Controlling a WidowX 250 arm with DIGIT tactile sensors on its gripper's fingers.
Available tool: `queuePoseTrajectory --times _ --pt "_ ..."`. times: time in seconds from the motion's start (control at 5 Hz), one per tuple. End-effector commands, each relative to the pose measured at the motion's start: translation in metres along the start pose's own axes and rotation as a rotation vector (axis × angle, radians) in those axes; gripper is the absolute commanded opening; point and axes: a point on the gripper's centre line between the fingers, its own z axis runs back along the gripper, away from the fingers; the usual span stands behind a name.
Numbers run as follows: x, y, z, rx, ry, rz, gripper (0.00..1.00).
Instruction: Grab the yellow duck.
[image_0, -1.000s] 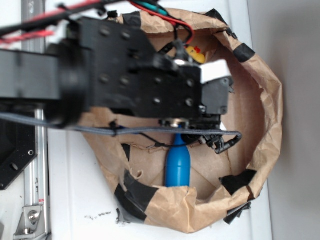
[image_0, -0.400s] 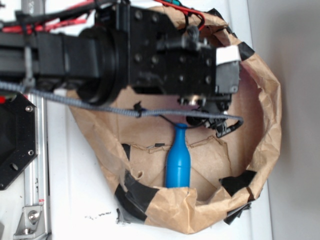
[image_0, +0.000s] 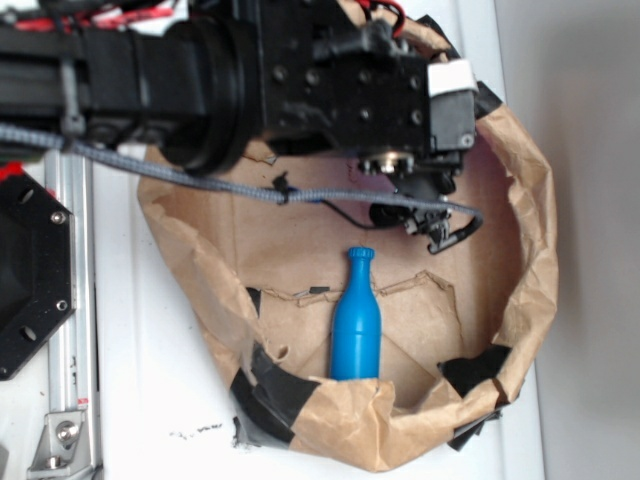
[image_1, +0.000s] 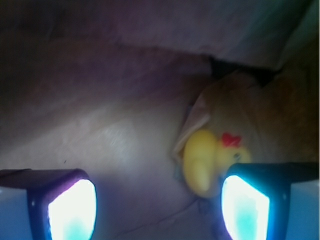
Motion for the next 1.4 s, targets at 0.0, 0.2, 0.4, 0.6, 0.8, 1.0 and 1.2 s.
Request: queuePoseTrajectory --times 0.0,0.2,0.4,0.6,0.8,1.0,1.2 --pt "0.002 0.032 0.013 0.001 -0.033 0.068 1.00" --pt "0.007 0.031 0.010 0.023 -0.045 0.061 1.00" --pt "0.012 0.024 0.009 0.019 -0.040 0.051 1.00" --pt "0.012 0.013 0.009 0.011 -0.037 0.027 1.00" --pt "0.015 0.013 0.011 0.013 -0.050 0.015 1.00" --pt "0.021 0.012 0.005 -0.011 -0.040 0.014 1.00" --pt "0.022 0.008 -0.001 -0.028 -0.028 0.008 1.00"
